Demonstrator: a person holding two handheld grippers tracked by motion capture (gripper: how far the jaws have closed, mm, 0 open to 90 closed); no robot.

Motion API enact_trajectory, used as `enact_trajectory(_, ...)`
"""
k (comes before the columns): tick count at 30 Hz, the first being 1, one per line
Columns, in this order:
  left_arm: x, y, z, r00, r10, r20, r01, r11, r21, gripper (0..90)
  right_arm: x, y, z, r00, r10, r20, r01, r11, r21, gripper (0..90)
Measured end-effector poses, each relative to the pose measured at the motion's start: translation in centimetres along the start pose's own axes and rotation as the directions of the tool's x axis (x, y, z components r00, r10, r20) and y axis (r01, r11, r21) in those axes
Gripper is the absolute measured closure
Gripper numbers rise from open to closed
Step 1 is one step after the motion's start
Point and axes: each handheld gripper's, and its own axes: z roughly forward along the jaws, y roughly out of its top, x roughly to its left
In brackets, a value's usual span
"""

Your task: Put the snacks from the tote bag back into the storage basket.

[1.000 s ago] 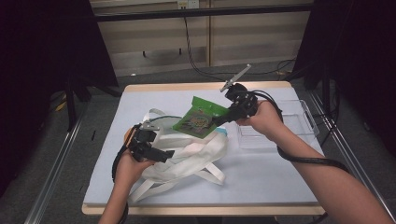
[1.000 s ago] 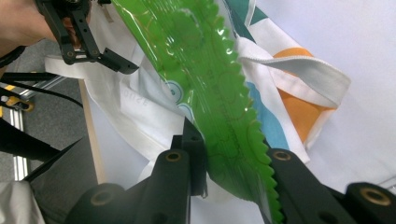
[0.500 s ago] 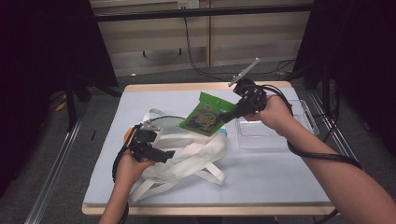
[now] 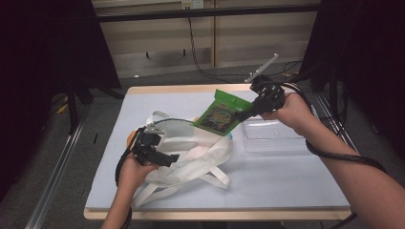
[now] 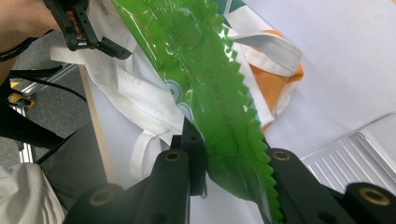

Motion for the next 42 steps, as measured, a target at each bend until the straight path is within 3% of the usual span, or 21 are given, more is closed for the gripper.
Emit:
enact_trajectory(16, -0.2, 0.0, 0.1, 0.9998, 0.02, -0.004, -0.02, 0.9998, 0.006, 4.1, -0.9, -0.8, -1.9, 0.9997, 0.016, 0.016, -0.016, 1.0, -0.012, 77.9)
enact_trajectory(40, -0.3, 0.1, 0.1, 0.9999, 0.013, -0.002, -0.013, 0.9999, 0.002, 4.3, -3.6, -3.7, -4.1, 0.9928, 0.081, 0.088, -0.082, 0.997, 0.006, 77.8)
enact_trajectory(42, -0.2, 0.2, 0.1, 0.9996, 0.027, -0.002, -0.027, 0.9996, 0.01, 4.2, -3.7, -3.9, -4.3, 0.9926, 0.079, 0.092, -0.08, 0.997, 0.004, 77.8)
